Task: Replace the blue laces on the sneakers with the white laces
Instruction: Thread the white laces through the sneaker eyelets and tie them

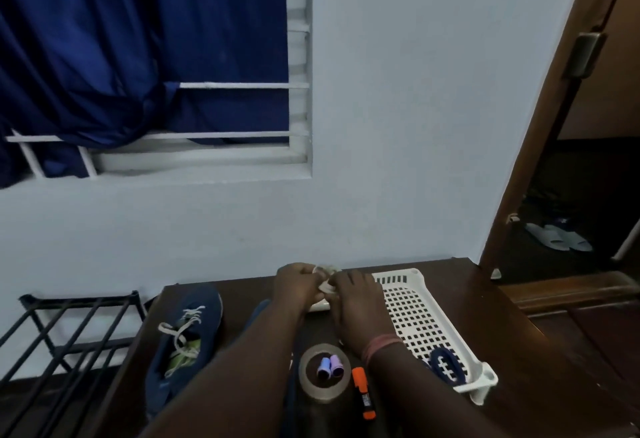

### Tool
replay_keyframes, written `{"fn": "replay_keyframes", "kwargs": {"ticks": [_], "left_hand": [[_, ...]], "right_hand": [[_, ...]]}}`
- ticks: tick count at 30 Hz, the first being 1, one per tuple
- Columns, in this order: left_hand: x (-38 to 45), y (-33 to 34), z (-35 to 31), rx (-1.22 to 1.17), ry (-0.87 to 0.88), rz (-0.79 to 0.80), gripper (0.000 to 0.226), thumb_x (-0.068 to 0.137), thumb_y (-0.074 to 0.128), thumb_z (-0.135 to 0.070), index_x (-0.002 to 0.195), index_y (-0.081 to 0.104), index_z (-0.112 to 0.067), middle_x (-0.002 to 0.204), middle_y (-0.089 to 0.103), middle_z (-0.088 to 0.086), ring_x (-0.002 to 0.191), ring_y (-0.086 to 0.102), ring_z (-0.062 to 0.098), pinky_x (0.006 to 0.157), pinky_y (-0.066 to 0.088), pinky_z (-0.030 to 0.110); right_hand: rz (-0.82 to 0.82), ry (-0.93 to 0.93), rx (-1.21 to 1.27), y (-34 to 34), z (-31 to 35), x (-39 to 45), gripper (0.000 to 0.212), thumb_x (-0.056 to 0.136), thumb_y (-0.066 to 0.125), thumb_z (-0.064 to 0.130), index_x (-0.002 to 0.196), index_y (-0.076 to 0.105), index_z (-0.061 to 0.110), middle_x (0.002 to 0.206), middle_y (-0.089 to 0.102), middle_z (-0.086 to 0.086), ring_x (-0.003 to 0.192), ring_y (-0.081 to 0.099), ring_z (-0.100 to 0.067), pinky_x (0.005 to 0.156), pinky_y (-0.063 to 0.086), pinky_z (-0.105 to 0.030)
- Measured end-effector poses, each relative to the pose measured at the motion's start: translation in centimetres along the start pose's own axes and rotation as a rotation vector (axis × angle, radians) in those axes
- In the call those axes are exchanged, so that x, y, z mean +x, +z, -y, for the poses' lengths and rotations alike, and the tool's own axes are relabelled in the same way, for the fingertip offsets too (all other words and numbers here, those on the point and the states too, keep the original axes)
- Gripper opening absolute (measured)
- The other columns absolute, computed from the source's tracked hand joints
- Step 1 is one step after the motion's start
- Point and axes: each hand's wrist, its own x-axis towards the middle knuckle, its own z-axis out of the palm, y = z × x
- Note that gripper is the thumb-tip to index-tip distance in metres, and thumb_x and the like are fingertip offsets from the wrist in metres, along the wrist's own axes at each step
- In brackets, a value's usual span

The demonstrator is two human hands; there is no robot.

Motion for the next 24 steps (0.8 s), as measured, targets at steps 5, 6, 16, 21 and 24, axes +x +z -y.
{"fn": "replay_keyframes", "kwargs": {"ticks": [5, 6, 16, 21, 24], "left_hand": [[-0.9, -6.7, 1.6, 0.083, 0.078, -0.198, 0.006, 0.087, 0.069, -0.010, 0.083, 0.074, -0.011, 0.079, 0.075, 0.007, 0.076, 0.072, 0.024, 0.072, 0.062, 0.038], [-1.1, -7.9, 2.4, 0.151, 0.075, -0.235, 0.007, 0.087, 0.068, -0.013, 0.083, 0.073, -0.014, 0.080, 0.074, 0.004, 0.077, 0.070, 0.022, 0.072, 0.060, 0.036], [-5.6, -11.7, 10.2, 0.029, 0.015, -0.156, 0.007, 0.086, 0.069, -0.011, 0.088, 0.076, -0.013, 0.079, 0.077, 0.000, 0.079, 0.073, 0.019, 0.075, 0.061, 0.039], [-7.6, -12.0, 11.5, 0.070, 0.004, -0.062, 0.011, 0.087, 0.066, -0.009, 0.084, 0.076, -0.013, 0.080, 0.077, 0.002, 0.081, 0.073, 0.020, 0.076, 0.059, 0.037], [-7.8, -12.6, 11.0, 0.076, -0.005, -0.033, 0.010, 0.087, 0.068, -0.014, 0.083, 0.077, -0.015, 0.079, 0.077, 0.006, 0.077, 0.072, 0.023, 0.068, 0.055, 0.035]], "right_hand": [[0.116, 0.218, 0.430, 0.4, 5.2, -1.6, 0.024, 0.092, 0.052, 0.034, 0.112, 0.053, 0.021, 0.112, 0.057, -0.001, 0.107, 0.054, -0.020, 0.094, 0.046, -0.037], [0.221, 0.251, 0.422, 0.8, 6.0, -2.2, 0.032, 0.092, 0.053, 0.038, 0.118, 0.053, 0.020, 0.117, 0.056, -0.003, 0.112, 0.054, -0.022, 0.097, 0.045, -0.037], [0.510, 0.147, 0.248, 1.0, 11.3, -5.5, 0.024, 0.092, 0.046, 0.017, 0.108, 0.064, 0.018, 0.115, 0.065, -0.002, 0.110, 0.059, -0.021, 0.087, 0.041, -0.030], [0.531, 0.312, 0.402, 1.6, 10.3, -7.5, 0.021, 0.077, 0.050, 0.035, 0.096, 0.058, 0.031, 0.102, 0.059, 0.005, 0.095, 0.061, -0.016, 0.086, 0.051, -0.033], [0.552, 0.364, 0.669, 1.0, 10.0, -7.1, 0.022, 0.077, 0.062, 0.028, 0.099, 0.065, 0.029, 0.100, 0.068, 0.005, 0.093, 0.065, -0.013, 0.085, 0.053, -0.028]]}}
